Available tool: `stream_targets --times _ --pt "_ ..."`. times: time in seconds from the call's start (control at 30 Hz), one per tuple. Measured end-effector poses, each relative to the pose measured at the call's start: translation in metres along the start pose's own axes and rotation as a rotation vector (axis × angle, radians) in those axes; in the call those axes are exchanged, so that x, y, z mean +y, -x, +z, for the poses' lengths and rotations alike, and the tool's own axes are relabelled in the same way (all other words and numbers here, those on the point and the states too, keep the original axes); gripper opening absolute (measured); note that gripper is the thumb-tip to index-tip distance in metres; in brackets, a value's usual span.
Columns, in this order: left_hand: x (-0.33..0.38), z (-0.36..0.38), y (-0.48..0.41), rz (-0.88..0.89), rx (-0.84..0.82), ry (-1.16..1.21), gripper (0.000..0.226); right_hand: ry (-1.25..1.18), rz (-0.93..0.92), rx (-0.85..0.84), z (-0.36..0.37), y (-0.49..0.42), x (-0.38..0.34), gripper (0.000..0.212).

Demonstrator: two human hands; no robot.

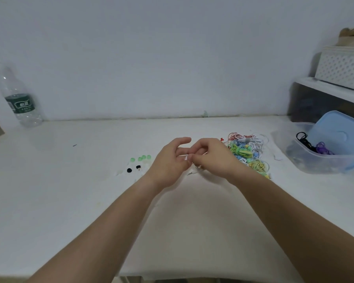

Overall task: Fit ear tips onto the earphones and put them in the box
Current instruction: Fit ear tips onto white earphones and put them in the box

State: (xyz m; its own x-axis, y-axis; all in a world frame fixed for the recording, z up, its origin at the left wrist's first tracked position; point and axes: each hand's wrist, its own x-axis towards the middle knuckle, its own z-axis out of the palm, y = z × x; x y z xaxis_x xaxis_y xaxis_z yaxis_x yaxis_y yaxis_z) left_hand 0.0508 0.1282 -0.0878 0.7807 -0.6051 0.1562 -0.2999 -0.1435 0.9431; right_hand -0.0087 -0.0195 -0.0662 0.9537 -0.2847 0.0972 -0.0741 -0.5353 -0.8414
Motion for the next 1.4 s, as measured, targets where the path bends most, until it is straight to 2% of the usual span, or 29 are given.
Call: stream_targets --times 0.2,0.33,0.43,0.53,0.6,0.7,0.77,0.87,0.97,1.1,1.4 --pt "-0.001 0.007 0.003 0.014 -0.004 -0.021 0.063 -0.010 0.005 -0.130 -0.008 0.001 0.000 0.005" --pt "0.001 0.004 0.006 -0.005 -0.012 -0.017 0.065 0.034 -0.064 0.003 -0.016 -0.003 0.005 0.006" --pt "0.004 -0.004 0.006 -0.024 0.013 -0.072 0.049 -0.085 -0.098 0.100 -0.018 -0.011 0.008 0.006" --pt "0.013 -0.021 0.001 -0.033 0.122 -0.069 0.022 -0.267 -0.069 0.098 -0.013 -0.019 0.006 0.008" --pt "0.017 -0.038 -0.004 -0.046 0.242 -0.063 0.019 -0.334 -0.039 0.125 -0.008 -0.025 0.004 0.009" --pt "0.014 -0.067 -0.016 -0.100 0.350 -0.216 0.016 -0.327 -0.002 0.183 -0.002 -0.033 0.004 0.011" --pt "0.009 -0.079 -0.025 -0.157 0.310 -0.355 0.020 -0.317 0.002 0.202 0.001 -0.038 0.005 0.013" --pt "0.003 -0.080 -0.037 -0.230 0.157 -0.572 0.023 -0.354 -0.016 0.211 0.007 -0.041 0.008 0.014" --pt "0.001 -0.075 -0.044 -0.278 0.100 -0.683 0.016 -0.395 -0.023 0.188 0.011 -0.043 0.014 0.014" --pt "0.000 -0.064 -0.042 -0.349 0.067 -0.608 0.010 -0.451 0.020 0.144 0.014 -0.048 0.021 0.012" --pt "-0.002 -0.062 -0.041 -0.370 0.100 -0.543 0.019 -0.494 0.025 0.083 0.014 -0.042 0.021 0.011"
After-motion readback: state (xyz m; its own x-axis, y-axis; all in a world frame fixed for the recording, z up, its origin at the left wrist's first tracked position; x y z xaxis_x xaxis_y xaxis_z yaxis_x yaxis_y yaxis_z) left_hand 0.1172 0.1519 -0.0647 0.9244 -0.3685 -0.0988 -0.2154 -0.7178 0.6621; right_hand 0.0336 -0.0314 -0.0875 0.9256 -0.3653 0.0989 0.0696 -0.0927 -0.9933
